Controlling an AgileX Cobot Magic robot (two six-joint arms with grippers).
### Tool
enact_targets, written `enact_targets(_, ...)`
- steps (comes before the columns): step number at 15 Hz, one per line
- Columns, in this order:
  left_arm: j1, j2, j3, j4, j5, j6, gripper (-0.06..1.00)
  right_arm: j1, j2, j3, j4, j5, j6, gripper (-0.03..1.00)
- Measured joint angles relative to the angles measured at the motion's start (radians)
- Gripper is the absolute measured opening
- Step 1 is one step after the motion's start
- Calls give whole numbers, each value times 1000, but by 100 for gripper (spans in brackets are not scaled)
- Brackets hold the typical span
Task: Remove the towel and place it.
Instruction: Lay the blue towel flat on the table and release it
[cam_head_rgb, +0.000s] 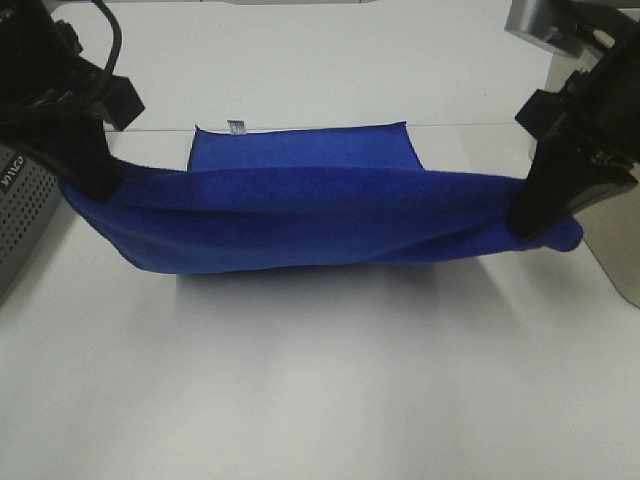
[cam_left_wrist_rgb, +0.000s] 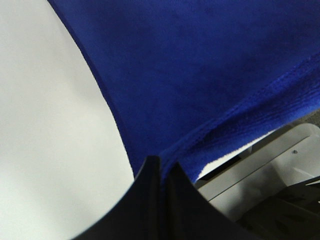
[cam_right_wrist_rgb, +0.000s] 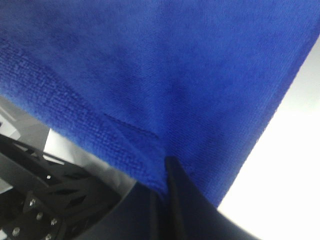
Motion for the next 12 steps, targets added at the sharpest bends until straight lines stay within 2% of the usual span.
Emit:
enact_targets(8, -4, -127, 240, -88, -8, 5, 0, 1, -15, 213, 31, -1, 1, 2)
enact_targets(10, -4, -205, 376, -149, -11, 5, 0, 1, -15, 252, 45, -1, 1, 2)
enact_targets(12, -4, -261, 453, -189, -14, 5, 0, 1, -15, 291, 56, -1, 1, 2)
